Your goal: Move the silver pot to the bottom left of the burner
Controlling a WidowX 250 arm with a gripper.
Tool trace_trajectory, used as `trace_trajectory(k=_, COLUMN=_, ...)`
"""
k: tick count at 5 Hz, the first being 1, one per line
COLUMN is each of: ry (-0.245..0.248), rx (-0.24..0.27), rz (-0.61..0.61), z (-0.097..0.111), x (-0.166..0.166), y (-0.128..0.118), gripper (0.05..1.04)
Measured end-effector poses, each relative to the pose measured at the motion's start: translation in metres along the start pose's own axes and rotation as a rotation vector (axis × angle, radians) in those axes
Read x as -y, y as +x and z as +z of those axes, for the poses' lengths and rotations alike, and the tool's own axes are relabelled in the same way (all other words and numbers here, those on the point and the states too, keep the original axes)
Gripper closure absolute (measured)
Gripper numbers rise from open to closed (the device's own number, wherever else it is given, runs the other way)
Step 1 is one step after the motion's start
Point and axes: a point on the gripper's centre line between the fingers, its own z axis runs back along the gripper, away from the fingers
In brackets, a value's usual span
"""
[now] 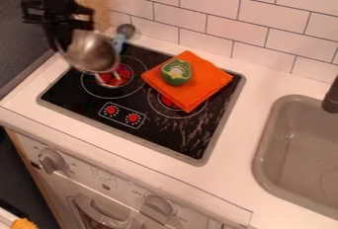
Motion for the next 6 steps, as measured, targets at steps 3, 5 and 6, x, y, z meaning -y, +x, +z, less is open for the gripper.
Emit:
trace_trajectory(k=3, ry=-0.032, rx=-0.098, rz=-0.047, z=-0.027, x=-0.004, y=-0.026, gripper=1.006)
trace_trajectory(k=5, ry=-0.059, rx=-0.091, rz=-0.022, z=-0.033, x=0.001, y=-0.029, gripper=0.799)
trace_trajectory(k=6, ry=-0.109, rx=-0.001, rz=-0.028, z=-0.012, x=0.003, y=-0.027, gripper=0.521)
